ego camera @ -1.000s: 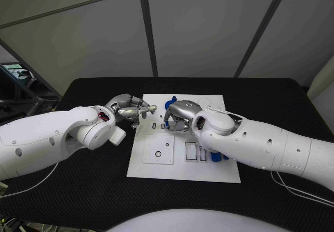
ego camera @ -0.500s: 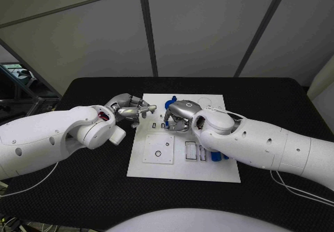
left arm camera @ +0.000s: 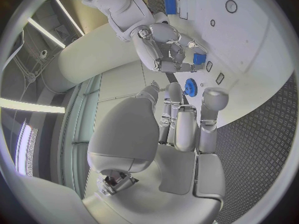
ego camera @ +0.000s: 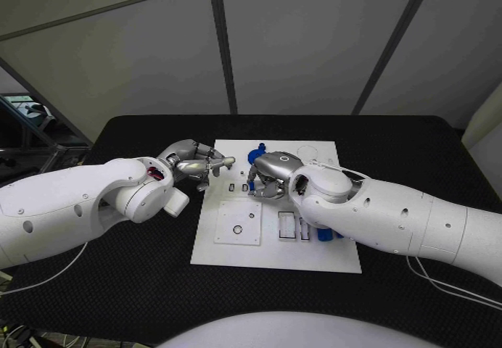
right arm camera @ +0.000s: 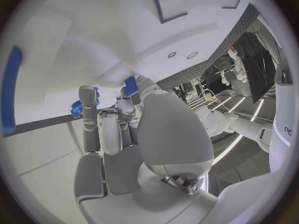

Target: Assemble the parts on the task board

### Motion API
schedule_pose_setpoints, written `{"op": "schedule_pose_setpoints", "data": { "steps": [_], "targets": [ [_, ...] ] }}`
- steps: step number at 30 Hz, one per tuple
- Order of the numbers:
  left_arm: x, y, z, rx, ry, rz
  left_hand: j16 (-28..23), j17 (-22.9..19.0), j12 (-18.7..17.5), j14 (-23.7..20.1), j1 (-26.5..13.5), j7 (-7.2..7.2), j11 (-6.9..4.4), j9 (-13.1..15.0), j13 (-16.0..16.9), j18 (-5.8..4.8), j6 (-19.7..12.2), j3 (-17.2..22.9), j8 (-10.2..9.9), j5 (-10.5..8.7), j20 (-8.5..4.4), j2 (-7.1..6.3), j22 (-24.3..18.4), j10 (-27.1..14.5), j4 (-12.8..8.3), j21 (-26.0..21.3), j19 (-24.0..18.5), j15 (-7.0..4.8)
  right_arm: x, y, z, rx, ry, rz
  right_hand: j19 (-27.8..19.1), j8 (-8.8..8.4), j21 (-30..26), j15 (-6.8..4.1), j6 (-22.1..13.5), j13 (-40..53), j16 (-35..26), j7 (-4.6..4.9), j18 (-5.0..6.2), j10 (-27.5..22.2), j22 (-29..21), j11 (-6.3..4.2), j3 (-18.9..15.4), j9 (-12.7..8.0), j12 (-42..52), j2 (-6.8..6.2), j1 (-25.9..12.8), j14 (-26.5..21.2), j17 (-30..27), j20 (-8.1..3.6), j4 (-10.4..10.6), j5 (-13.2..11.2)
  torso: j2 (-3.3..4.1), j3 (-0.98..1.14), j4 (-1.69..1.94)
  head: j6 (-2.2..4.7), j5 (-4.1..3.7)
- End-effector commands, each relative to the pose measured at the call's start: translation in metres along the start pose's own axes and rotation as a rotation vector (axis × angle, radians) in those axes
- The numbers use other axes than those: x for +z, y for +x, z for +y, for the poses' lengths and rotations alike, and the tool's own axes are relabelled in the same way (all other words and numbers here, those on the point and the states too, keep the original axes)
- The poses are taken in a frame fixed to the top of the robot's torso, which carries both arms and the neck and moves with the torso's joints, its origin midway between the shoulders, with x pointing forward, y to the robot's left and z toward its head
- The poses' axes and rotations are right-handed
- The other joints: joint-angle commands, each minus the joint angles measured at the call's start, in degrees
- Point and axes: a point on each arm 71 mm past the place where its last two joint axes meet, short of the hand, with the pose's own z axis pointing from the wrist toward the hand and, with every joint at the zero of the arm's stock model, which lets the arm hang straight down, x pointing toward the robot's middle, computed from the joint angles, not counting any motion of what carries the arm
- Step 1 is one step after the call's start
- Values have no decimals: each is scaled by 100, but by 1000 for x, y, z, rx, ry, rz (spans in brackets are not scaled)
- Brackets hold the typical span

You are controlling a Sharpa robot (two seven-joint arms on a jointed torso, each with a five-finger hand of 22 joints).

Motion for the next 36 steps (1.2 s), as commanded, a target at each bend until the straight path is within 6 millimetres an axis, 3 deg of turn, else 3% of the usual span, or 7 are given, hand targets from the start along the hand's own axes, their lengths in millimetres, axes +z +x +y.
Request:
{"op": "schedule_pose_setpoints", "data": {
  "steps": [1, 19, 28, 36],
  "targets": [
    [0, 1, -1, -1, -1, 13, -12, 10, -33, -25, 17, 6, -8, -7, -10, -33, -46, 35, -4, 1, 5, -47, 5, -33, 9, -18, -13, 11, 0, 0, 0, -7, 4, 9, -57, -39, -37, 2, -53, -15, -37, 2, -8, -34, -13, 4, -37, -5, -30, -9, -45, -38, -12, -7, -7, 33, -1, 0, 1, -3, -3],
    [1, 0, 0, 0, -7, 14, -7, 16, -33, -21, -3, 11, -3, -9, -11, -33, -51, 37, -2, -1, 8, -52, 7, -35, 21, -19, -12, 15, 0, 0, 0, -6, 7, 2, -163, -90, -104, 35, -157, -74, -67, 45, 9, -121, -58, 41, -84, -11, -94, -29, -56, -97, -85, 24, -6, 28, -2, -1, 2, 2, -14],
    [1, 0, 0, 0, -13, 16, -5, 16, -33, -21, -11, 12, -2, -9, -11, -35, -53, 38, -2, -1, 9, -55, 17, -37, 25, -10, -6, 16, 0, -2, -1, 1, 15, -17, -295, -254, -180, 200, -534, -159, -96, 275, 14, -278, -90, 243, -297, -19, -173, -105, -152, -164, -150, 154, 47, 5, -3, 0, 0, 8, -15],
    [1, 0, 1, 0, -16, 18, 2, 26, -33, -16, -23, 15, 1, -11, -12, -36, -58, 37, -2, -3, 11, -61, 23, -38, 31, -7, -3, 18, -1, -3, 0, 7, 15, -32, -339, -275, -208, 248, -623, -214, -99, 327, 28, -361, -105, 293, -388, -14, -208, -108, -155, -179, -160, 206, 66, 21, -5, 0, -1, 28, -27]
  ]
}}
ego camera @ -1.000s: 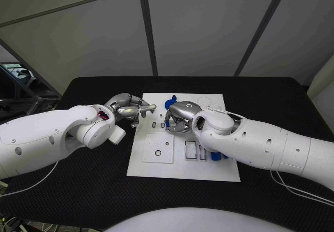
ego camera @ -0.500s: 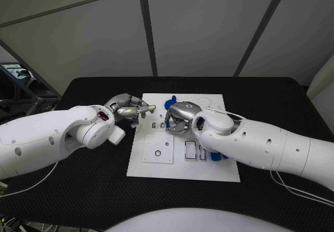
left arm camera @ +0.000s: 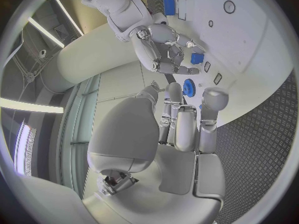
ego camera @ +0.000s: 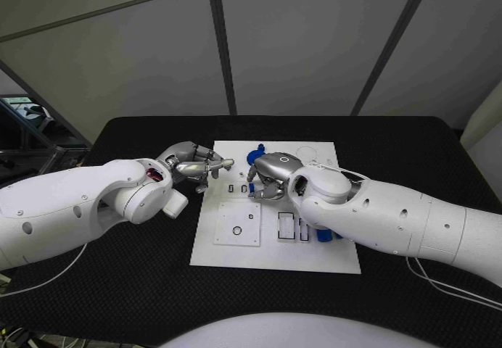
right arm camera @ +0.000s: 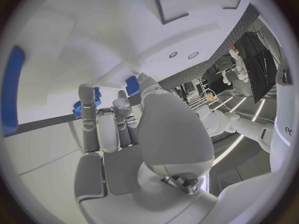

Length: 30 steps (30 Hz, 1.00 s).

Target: Assemble the parts on the task board

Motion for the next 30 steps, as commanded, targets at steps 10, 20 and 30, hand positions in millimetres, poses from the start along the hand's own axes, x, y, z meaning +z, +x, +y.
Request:
{"op": "schedule_pose_setpoints", "data": {
  "steps": [10, 20, 30],
  "targets": [
    [1, 0, 0, 0, -5, 12, 8, 16, -34, -11, -9, -3, 3, -8, -8, -38, -41, 21, -2, -3, 12, -46, 17, -41, 20, 3, 4, 19, -5, -8, 5, 34, -28, -92, -102, -28, -86, 74, -149, -42, -31, 36, 50, -114, -41, 59, -203, 7, -42, -40, -74, -41, -42, 62, 46, 27, -6, 3, -7, 21, -1],
    [1, -2, 2, 1, -14, 14, 23, 36, -35, -1, -15, -1, 5, -9, -9, -42, -46, 22, -2, -3, 14, -54, 36, -45, 23, 19, 16, 21, -22, -13, 9, 55, -79, -121, -235, -109, -182, 135, -450, -36, -39, 85, 87, -169, -101, 117, -601, 0, 6, -102, -8, -87, -79, 139, 204, 27, -48, -10, -20, 71, 25],
    [6, -4, 2, 28, 15, 64, -312, -488, -234, -265, -44, 163, 146, -112, -148, 99, -379, 81, -172, -1, 103, -170, -623, -260, 16, -698, -472, 138, -57, -35, -1, 123, -173, -203, -537, 95, -547, -1, -158, -1119, -401, -52, 188, -766, -415, -32, -627, 59, -806, 172, 524, -504, -965, 41, 115, -131, -145, -13, -55, 144, 42]
  ]
}}
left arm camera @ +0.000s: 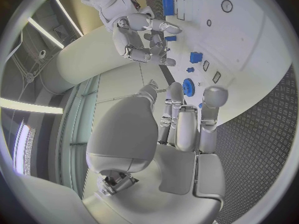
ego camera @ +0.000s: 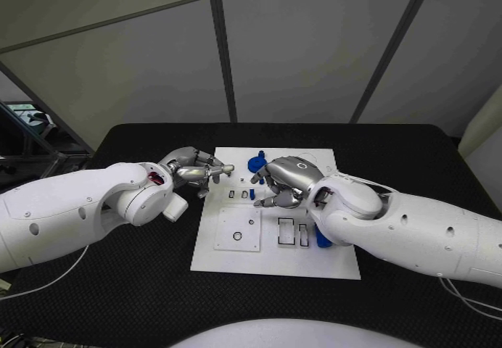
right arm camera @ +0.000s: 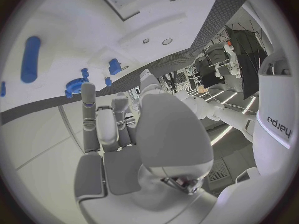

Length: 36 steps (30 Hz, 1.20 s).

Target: Assemble the parts on the task board

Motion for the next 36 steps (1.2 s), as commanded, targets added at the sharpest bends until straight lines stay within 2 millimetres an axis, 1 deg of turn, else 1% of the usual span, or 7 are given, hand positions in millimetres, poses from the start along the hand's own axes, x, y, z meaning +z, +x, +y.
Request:
{"op": "schedule_pose_setpoints", "data": {
  "steps": [1, 10, 15, 23, 27, 31, 36],
  "targets": [
    [2, 0, -2, 24, 39, 55, -411, -551, -81, -317, 9, 60, 38, -42, -62, 158, -117, 70, -65, -4, 54, -53, -557, -105, -28, -608, -428, 56, -9, -19, -2, 99, -56, -85, -217, 74, -302, -60, 151, -897, -399, -32, 128, -507, -264, -53, 99, 11, -787, 121, 254, -395, -775, -54, -78, -38, -67, 6, -48, 38, 34],
    [11, -7, -6, 44, 33, 113, -3165, -3368, -987, -1291, 296, 181, 203, -262, -776, 280, -431, 540, -377, -9, 124, 81, -1748, -512, -183, -1955, -140, 136, -27, -69, -62, 579, 163, -129, 225, -77, -1824, -90, 154, -3571, -4973, 32, 118, 395, -1572, 13, 1237, -29, -4441, 194, 914, -616, -4549, -186, 19, -67, -195, 30, -184, 129, 131],
    [19, -5, -11, 57, 8, 158, -3272, -3337, -1320, -1000, 329, 225, 212, -328, -1055, 264, -534, 678, -448, -5, 96, 100, -1948, -575, -218, -2078, 385, 141, -36, -79, -89, 803, 228, -144, 41, -94, -2405, 116, 188, -4156, -6166, 169, 82, 285, -2018, 162, 1607, -33, -5218, 47, 886, -1133, -5132, -33, -19, 31, -254, 51, -232, 168, 153],
    [33, 5, -22, 109, -27, 196, -2158, -2101, -1346, -649, 67, 272, 262, -386, -1184, -236, -655, 629, -469, -4, 109, 58, 651, -529, -106, 584, 1428, 188, -48, -85, -110, 959, 294, -211, 755, -31, -2499, -44, 326, -4520, -6494, 64, 138, 1101, -2317, 12, 1861, -7, -5361, -94, 730, -146, -5407, -111, -437, 12, -319, 56, -267, 201, 147],
    [41, 10, -26, 165, -68, 202, -742, -596, -765, -83, -333, 203, 198, -321, -909, -355, -442, 429, -250, -8, 93, 67, 1364, -199, 123, 1287, 1563, 140, -57, -86, -119, 942, 354, -214, 1444, 97, -1962, -390, 530, -4198, -5729, -181, 131, 1925, -2047, -312, 1561, 21, -4907, -271, 298, 1005, -4914, -399, -472, 180, -342, 55, -285, 213, 129],
    [48, 15, -29, 271, -136, 214, 74, 318, 195, 191, -789, 33, 36, -134, -352, -381, -161, 52, 188, -5, 15, 57, 1629, 44, 261, 1548, 1568, 28, -66, -85, -121, 862, 383, -170, 2697, 302, 814, -511, 753, -1013, -1258, -354, -377, 2451, 600, -456, 1127, 69, -1760, -379, -256, 1224, -250, -573, -449, 384, -347, 54, -290, 212, 118],
    [55, 20, -33, 458, -233, 231, 779, 1222, 1856, 519, -1421, -205, -145, 302, 1641, -389, -71, -681, 919, -101, -136, 196, 1794, 668, 353, 1693, 1524, -149, -74, -85, -112, 683, 366, -91, 3464, 976, 2712, -590, 1085, 2724, 717, -549, -720, 2593, 2505, -584, 533, 397, 1669, -183, -799, 1401, 2402, -634, -431, 443, -325, 56, -294, 201, 119]
  ]
}}
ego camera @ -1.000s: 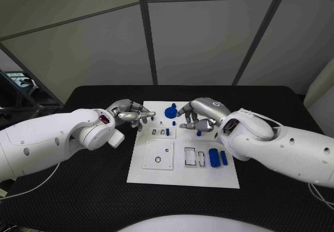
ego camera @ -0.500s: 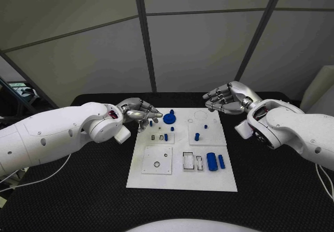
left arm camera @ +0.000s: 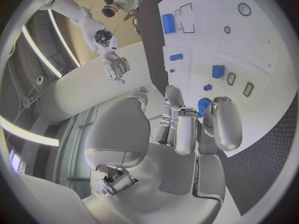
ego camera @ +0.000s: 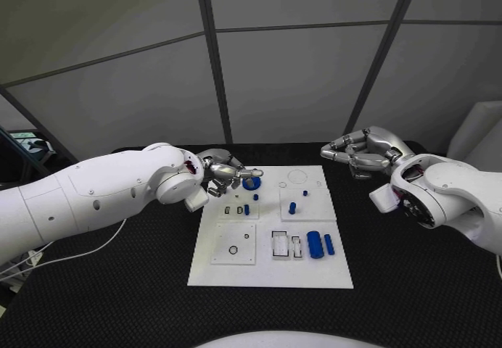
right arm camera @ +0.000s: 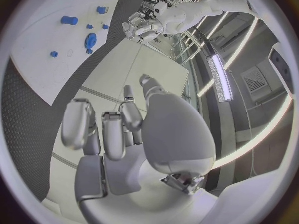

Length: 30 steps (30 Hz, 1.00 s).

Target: Assemble the parts on the task board

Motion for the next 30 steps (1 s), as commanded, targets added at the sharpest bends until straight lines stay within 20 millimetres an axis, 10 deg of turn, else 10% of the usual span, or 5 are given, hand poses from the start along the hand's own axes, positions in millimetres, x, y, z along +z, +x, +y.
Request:
{"op": "schedule_pose_setpoints", "data": {
  "steps": [1, 8, 30],
  "targets": [
    [2, 0, 5, 232, -169, 36, 293, 1078, 557, 436, -291, -98, -75, 190, 796, -62, -46, -363, 273, -91, -83, 78, 271, 283, 39, 263, 65, -43, -7, 7, 4, -217, -2, 60, 393, 311, 772, -26, 90, 1717, 313, -62, -194, 284, 1023, -97, -178, 202, 984, 145, -102, 597, 1566, -41, -21, -46, 22, 0, -8, -12, 1],
    [10, 5, -3, 438, -236, 43, 561, 1505, 874, 601, -301, -158, -142, 394, 1330, -155, -97, -758, 490, -95, -143, 206, 701, 497, 29, 674, 202, -109, -16, 14, 12, -406, -52, 86, 727, 436, 1289, -16, -202, 2130, 313, -26, -337, 408, 1574, -43, -320, 446, 1294, 324, -44, 597, 1566, -17, -134, -49, 40, 1, -11, -63, 6],
    [25, 8, -9, 585, -301, 77, 561, 1505, 845, 601, -113, -191, -173, 606, 1300, -167, -145, -986, 641, -90, -171, 449, 780, 435, 12, 737, 211, -137, -16, 13, 12, -442, -77, 19, 760, 259, 1331, 60, -421, 1919, 313, 80, -351, 260, 1619, 49, -405, 482, 1082, 384, -31, 597, 1566, 50, -146, -69, 45, -5, -10, -221, 90]
  ]
}}
